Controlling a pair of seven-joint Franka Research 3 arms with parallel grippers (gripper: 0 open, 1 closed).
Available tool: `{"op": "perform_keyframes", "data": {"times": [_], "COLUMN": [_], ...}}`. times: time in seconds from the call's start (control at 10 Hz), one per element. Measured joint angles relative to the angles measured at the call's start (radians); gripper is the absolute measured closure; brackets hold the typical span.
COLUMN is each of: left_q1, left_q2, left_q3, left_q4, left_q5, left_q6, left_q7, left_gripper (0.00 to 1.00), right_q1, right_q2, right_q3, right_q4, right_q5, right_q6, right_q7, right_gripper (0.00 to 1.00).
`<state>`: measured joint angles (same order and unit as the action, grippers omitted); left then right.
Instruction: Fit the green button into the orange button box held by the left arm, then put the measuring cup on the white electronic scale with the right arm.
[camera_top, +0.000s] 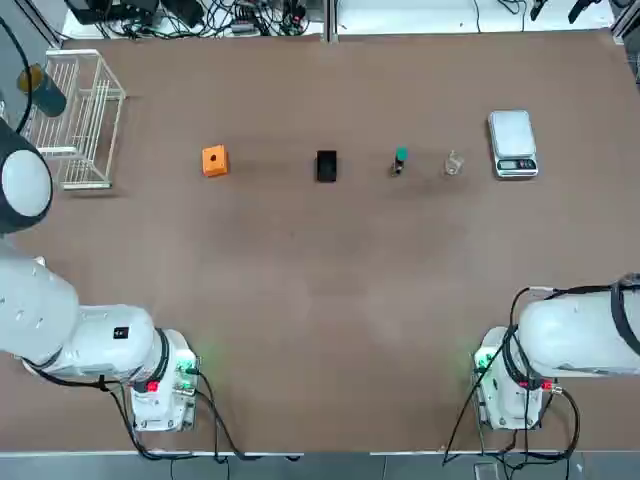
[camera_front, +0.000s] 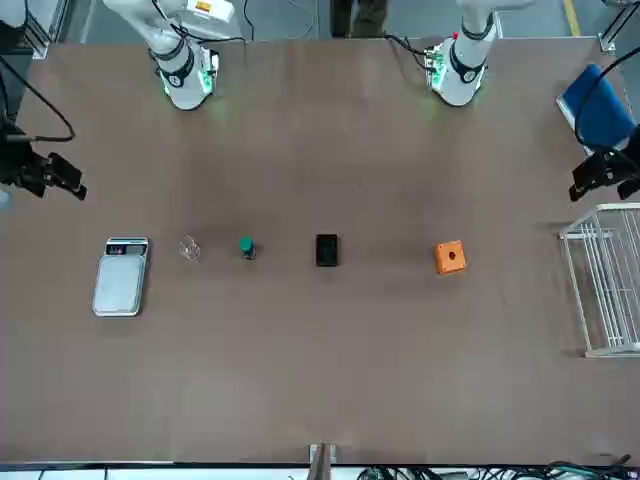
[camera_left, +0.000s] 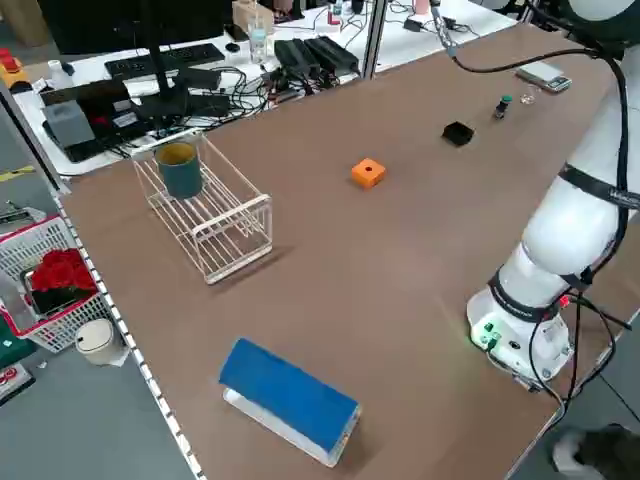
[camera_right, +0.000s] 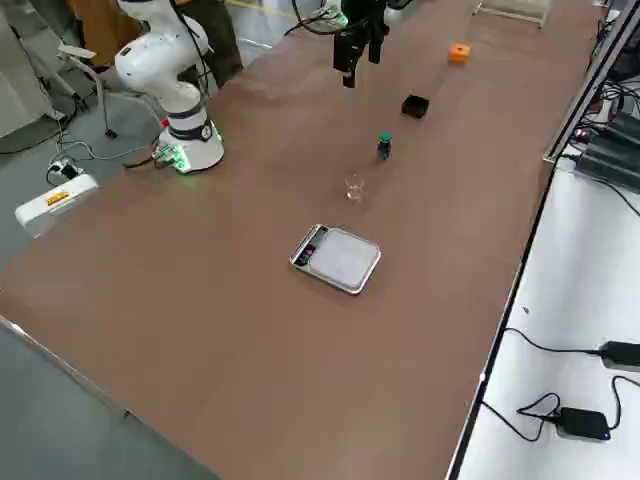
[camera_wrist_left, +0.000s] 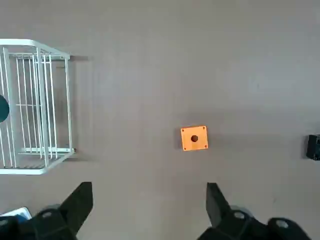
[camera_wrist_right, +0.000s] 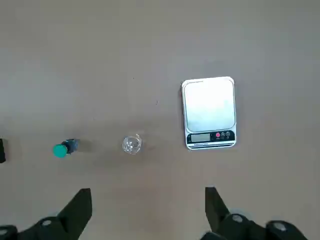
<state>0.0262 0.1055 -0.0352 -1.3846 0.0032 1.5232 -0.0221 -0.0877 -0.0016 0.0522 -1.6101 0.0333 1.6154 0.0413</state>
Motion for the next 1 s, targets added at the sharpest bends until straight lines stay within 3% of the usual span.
{"op": "perform_keyframes", "data": {"times": [0.4, 0.7, 1.0], "left_q1": [-0.004, -0.025, -0.034], "left_q2": [0.005, 0.08, 0.17], "left_q3": [-0.001, -0.003, -0.004], "left_q4": [-0.007, -0.014, -0.029], "left_q5": [-0.007, -0.021, -0.037], "left_q6": [-0.003, 0.006, 0.141], "left_q7": [-0.001, -0.012, -0.059], "left_gripper": [0.0, 0.0, 0.0], "right_q1": [0.001, 0.033, 0.091], "right_q2": [0.0, 0.0, 0.003], "right_q3": [0.003, 0.01, 0.036], "right_q4": [0.0, -0.005, -0.104], "right_q5": [0.001, 0.003, 0.004], "right_q6": [0.0, 0.013, 0.135], "right_q7": [0.0, 0.019, 0.065], "right_gripper": [0.0, 0.0, 0.0]}}
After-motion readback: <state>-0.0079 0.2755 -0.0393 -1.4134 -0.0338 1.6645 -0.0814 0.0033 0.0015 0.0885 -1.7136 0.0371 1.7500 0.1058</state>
